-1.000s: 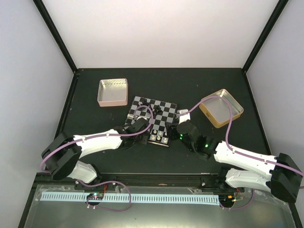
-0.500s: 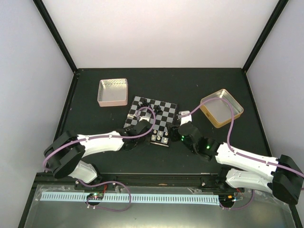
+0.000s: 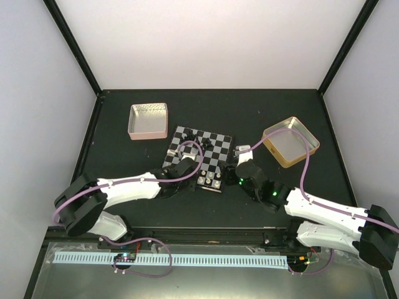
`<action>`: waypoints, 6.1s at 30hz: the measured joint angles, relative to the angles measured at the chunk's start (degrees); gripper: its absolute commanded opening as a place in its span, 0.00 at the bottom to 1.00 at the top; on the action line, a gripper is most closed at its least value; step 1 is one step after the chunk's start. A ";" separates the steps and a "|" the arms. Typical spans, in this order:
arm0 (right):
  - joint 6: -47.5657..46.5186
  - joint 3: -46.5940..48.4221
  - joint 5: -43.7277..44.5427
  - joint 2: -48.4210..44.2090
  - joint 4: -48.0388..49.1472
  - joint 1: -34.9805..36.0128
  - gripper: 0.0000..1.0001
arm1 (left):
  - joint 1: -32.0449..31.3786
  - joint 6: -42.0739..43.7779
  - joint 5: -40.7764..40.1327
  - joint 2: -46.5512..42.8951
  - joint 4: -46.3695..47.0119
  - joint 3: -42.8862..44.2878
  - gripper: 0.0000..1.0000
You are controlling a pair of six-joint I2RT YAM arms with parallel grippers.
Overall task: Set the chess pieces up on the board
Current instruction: Place the chess piece on the chessboard, then pick up the chess piece from the chessboard, then place the chess piece on the chessboard.
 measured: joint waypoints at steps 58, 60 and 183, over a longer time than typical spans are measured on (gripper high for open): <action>-4.39 -1.88 -4.85 1.18 3.93 -0.09 0.65 | 28.89 -1.51 7.74 21.40 -23.56 28.13 0.27; -4.42 -1.88 -4.85 1.18 4.09 -0.09 0.65 | 28.89 -1.36 7.72 21.53 -23.82 28.28 0.27; -7.15 21.73 -25.88 26.40 5.81 -0.11 0.01 | 31.50 -41.33 44.54 -29.51 19.89 -14.14 0.60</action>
